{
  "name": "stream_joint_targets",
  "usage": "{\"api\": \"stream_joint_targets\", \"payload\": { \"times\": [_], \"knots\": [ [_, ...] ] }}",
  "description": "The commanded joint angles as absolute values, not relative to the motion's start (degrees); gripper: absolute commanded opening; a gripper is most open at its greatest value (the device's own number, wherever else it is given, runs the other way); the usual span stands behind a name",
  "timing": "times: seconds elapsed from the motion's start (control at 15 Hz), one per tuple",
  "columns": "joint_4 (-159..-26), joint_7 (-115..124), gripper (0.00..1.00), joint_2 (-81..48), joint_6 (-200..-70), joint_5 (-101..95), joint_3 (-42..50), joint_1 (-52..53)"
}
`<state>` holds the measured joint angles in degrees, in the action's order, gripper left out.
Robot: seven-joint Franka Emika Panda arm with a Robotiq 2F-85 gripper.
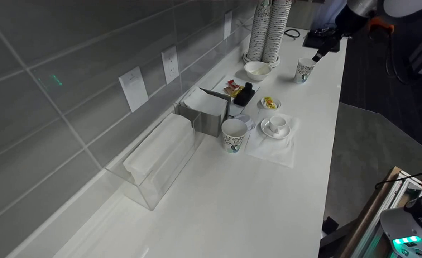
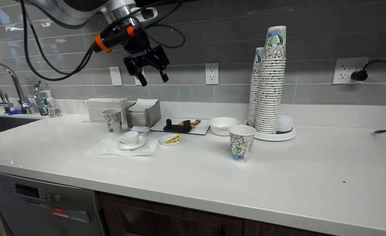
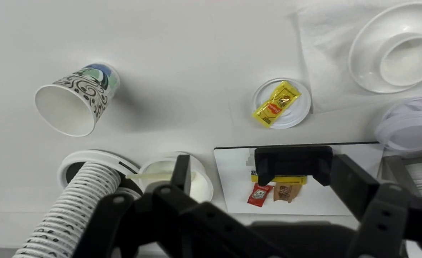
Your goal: Move the spoon to the white bowl
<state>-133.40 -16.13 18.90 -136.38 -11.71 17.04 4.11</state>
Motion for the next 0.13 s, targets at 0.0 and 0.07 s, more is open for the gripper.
{"api": "stream_joint_targets", "payload": {
  "times": [0.0,0.07],
  "knots": [
    [-133.37,-17.4,1.0,18.62,-136.45,-10.1,14.03,0.99],
    [-133.41,-17.41,1.0,18.61,-136.47,-10.08,13.98,1.19]
  ]
}}
